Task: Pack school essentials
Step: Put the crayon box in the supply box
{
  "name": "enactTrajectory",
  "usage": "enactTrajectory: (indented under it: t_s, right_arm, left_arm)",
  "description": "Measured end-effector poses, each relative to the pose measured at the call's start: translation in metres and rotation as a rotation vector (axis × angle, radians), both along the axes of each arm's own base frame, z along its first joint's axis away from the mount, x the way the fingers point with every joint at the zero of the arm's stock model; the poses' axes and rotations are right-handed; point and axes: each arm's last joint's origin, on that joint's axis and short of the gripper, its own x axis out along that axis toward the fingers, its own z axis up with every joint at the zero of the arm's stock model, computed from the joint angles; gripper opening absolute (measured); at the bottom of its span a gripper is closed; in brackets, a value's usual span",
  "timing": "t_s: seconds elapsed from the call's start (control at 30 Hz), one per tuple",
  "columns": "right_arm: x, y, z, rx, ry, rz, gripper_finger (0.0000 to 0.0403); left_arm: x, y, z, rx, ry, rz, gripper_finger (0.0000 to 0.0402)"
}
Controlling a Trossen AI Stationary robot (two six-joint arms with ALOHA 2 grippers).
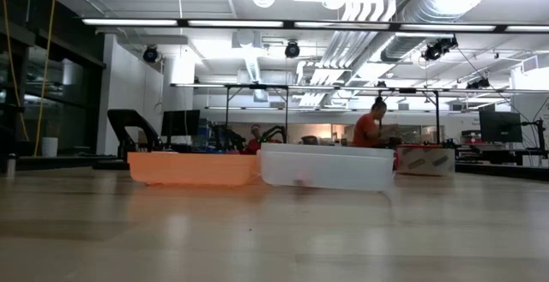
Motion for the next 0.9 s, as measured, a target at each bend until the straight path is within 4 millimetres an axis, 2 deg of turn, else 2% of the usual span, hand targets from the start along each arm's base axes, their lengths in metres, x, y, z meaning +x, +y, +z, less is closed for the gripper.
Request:
enactTrajectory:
  t_s: [0.2,0.3,0.4,0.53,0.73,0.9]
  right_arm:
    - [-0.037,-0.003,0.017,-0.1,0.039,-0.053,0.0057]
    - [-0.056,-0.003,0.022,-0.14,0.102,-0.162,0.0056]
    - [-0.071,-0.004,0.021,-0.167,0.183,-0.284,0.0056]
    - [-0.081,-0.003,0.017,-0.163,0.285,-0.377,0.0056]
    - [-0.077,0.005,0.006,-0.147,0.384,-0.424,0.0056]
    - [-0.071,0.01,0.0,-0.16,0.417,-0.468,0.0056]
  left_arm:
    - [-0.04,0.002,0.005,0.049,0.003,0.076,0.0149]
    - [-0.056,-0.002,0.008,0.062,-0.009,0.127,0.0148]
    - [-0.064,-0.005,0.005,0.087,-0.041,0.157,0.0142]
    - [-0.059,-0.011,-0.02,0.104,-0.153,0.119,0.0132]
    - [-0.041,-0.013,-0.071,0.1,-0.278,0.083,0.0118]
    - [-0.035,-0.013,-0.085,0.071,-0.247,0.074,0.0115]
